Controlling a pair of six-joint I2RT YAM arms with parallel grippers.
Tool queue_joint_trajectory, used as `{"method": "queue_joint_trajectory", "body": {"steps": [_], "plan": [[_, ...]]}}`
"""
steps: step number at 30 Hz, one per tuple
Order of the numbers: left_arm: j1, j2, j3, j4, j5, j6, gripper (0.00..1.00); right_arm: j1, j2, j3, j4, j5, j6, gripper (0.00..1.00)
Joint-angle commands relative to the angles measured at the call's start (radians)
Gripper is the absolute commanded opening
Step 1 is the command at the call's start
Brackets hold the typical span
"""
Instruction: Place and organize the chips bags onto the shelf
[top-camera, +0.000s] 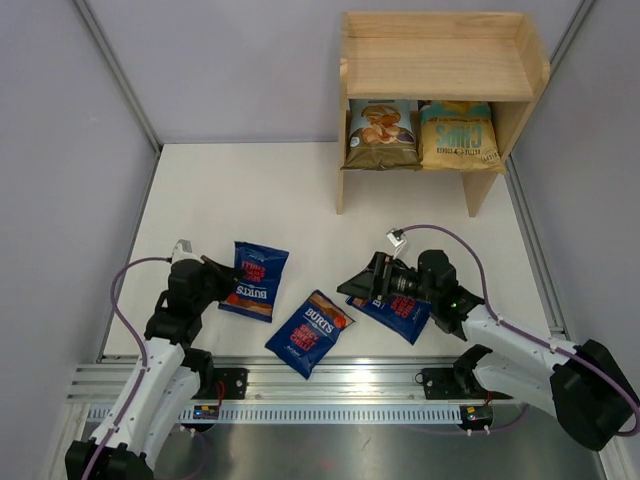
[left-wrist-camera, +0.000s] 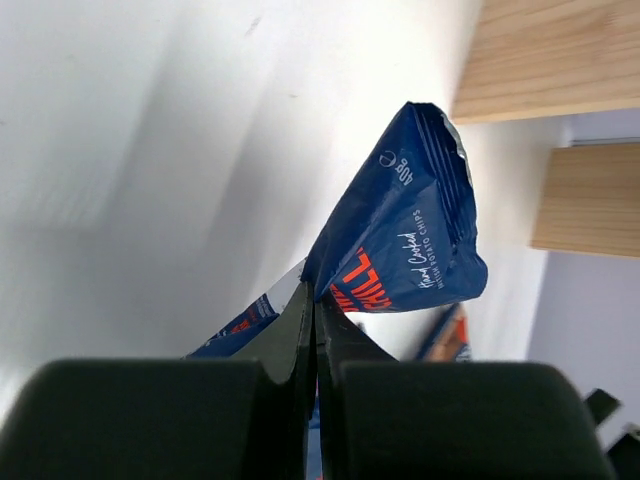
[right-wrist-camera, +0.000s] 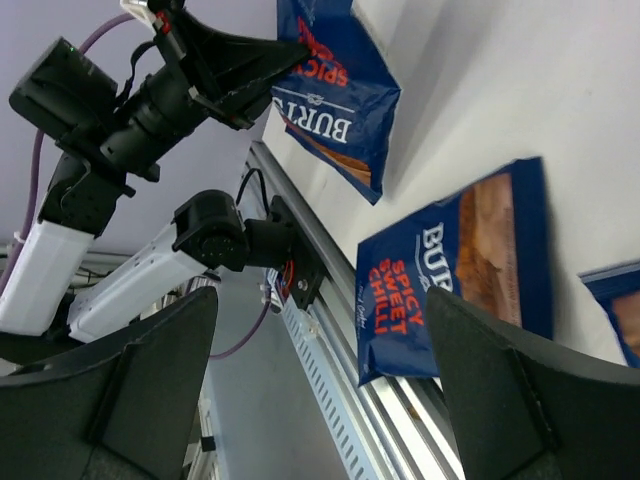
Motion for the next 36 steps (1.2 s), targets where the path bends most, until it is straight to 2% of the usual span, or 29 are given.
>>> {"method": "queue_joint_trajectory", "body": {"steps": [1,6,13,22,24,25,27,28,29,30,32,33,34,36], "plan": [[0.002,-0.038,0.081,0.032,0.087,-0.094,0.0,0.093,0.081,0.016,0.282,0.125,0.003,0.92],[0.001,-0.054,0.135,0.099,0.238,-0.156,0.0,0.17,0.275,0.045,0.463,0.14,-0.006,0.91],[-0.037,-0.075,0.212,0.171,0.318,-0.283,0.0,0.245,0.451,0.142,0.625,0.091,-0.03,0.9],[-0.169,-0.104,0.213,0.242,0.237,-0.417,0.0,0.305,0.519,0.266,0.688,0.1,-0.06,0.86],[-0.212,-0.104,0.215,0.246,0.201,-0.424,0.0,0.312,0.517,0.276,0.712,0.115,-0.061,0.8],[-0.223,-0.106,0.215,0.246,0.192,-0.431,0.0,0.315,0.516,0.279,0.717,0.12,-0.061,0.68],[-0.238,-0.1,0.221,0.254,0.177,-0.428,0.0,0.317,0.508,0.279,0.721,0.134,-0.067,0.51],[-0.238,-0.095,0.23,0.251,0.177,-0.402,0.0,0.317,0.488,0.263,0.718,0.14,-0.073,0.39],[-0.238,-0.082,0.242,0.237,0.181,-0.374,0.07,0.317,0.476,0.254,0.715,0.144,-0.082,0.36],[-0.238,-0.071,0.291,0.231,0.189,-0.339,0.19,0.317,0.461,0.245,0.691,0.141,-0.099,0.34],[-0.238,-0.04,0.36,0.181,0.221,-0.169,0.41,0.315,0.4,0.237,0.631,0.12,-0.119,0.27],[-0.238,-0.008,0.395,0.153,0.233,-0.103,0.59,0.317,0.373,0.237,0.549,0.09,-0.145,0.25],[-0.238,0.004,0.455,0.127,0.249,0.018,0.67,0.314,0.347,0.239,0.506,0.073,-0.159,0.22],[-0.238,0.021,0.485,0.07,0.308,0.168,0.86,0.314,0.263,0.239,0.376,0.037,-0.199,0.17]]}}
